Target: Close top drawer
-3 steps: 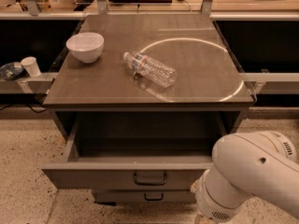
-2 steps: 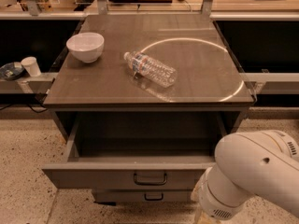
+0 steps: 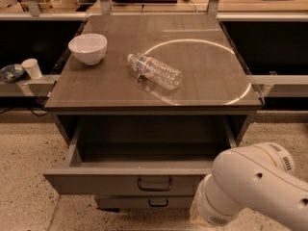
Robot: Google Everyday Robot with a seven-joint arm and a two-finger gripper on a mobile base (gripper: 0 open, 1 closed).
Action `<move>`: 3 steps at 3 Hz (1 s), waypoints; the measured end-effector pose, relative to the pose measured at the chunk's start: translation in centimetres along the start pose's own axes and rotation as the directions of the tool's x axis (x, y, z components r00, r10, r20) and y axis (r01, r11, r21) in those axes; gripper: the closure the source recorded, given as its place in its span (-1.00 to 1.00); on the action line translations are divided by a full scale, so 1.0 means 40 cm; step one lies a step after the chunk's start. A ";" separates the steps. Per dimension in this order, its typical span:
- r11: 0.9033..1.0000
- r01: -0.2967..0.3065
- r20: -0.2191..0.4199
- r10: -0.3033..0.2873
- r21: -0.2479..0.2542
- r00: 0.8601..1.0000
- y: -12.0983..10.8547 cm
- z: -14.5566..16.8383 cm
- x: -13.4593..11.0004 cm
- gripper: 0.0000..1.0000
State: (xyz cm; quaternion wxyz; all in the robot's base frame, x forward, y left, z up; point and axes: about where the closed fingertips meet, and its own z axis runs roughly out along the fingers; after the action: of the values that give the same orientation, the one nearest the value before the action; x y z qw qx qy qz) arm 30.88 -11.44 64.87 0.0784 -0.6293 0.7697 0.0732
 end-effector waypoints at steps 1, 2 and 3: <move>0.998 -0.019 0.036 0.016 0.067 0.999 -0.028 0.047 -0.014 1.00; 0.991 -0.058 0.096 0.046 0.123 0.994 -0.052 0.060 -0.017 1.00; 0.985 -0.088 0.134 0.069 0.148 0.989 -0.062 0.069 -0.016 1.00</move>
Offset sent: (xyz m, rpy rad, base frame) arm 0.0310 0.0081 -0.0262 0.0993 -0.1695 -0.1079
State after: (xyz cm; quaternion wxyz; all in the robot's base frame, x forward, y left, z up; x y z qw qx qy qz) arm 33.51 -10.74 62.26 0.1731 -0.5845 0.7907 0.0570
